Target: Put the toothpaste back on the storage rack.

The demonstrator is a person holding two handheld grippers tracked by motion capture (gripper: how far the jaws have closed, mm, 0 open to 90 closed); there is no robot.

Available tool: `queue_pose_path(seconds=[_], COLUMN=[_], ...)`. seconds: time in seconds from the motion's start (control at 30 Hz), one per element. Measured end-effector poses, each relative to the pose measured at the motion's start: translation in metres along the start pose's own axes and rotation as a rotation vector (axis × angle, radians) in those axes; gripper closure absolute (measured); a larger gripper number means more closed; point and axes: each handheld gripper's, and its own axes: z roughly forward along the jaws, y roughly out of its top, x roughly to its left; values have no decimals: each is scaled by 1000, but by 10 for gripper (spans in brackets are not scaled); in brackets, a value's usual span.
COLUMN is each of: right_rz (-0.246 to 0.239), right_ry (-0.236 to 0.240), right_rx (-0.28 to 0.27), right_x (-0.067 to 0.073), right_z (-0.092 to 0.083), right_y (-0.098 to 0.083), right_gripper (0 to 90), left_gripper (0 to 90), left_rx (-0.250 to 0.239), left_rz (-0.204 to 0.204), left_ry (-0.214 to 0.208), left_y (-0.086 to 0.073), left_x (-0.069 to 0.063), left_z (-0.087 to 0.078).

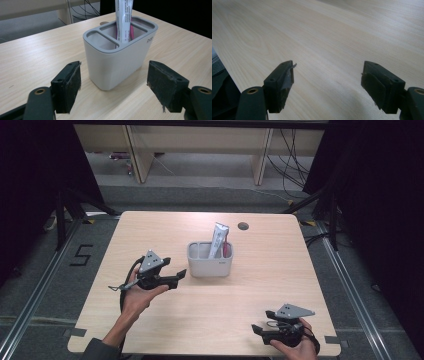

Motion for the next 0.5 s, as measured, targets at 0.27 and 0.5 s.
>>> queue_pose_path(seconds=[0.27,0.5], right_rz=[0,-8], right_ry=[2,-3], right_rx=[3,-3], right_x=[-1,-1], right_z=[0,0], right_y=[0,0], right_gripper=[266,266], left_gripper=[266,262], left_rx=[13,13], left_rz=[-15,-37], left_ry=[-15,-36], left_y=[-10,-16], left_x=[1,0], left_z=[-10,-18])
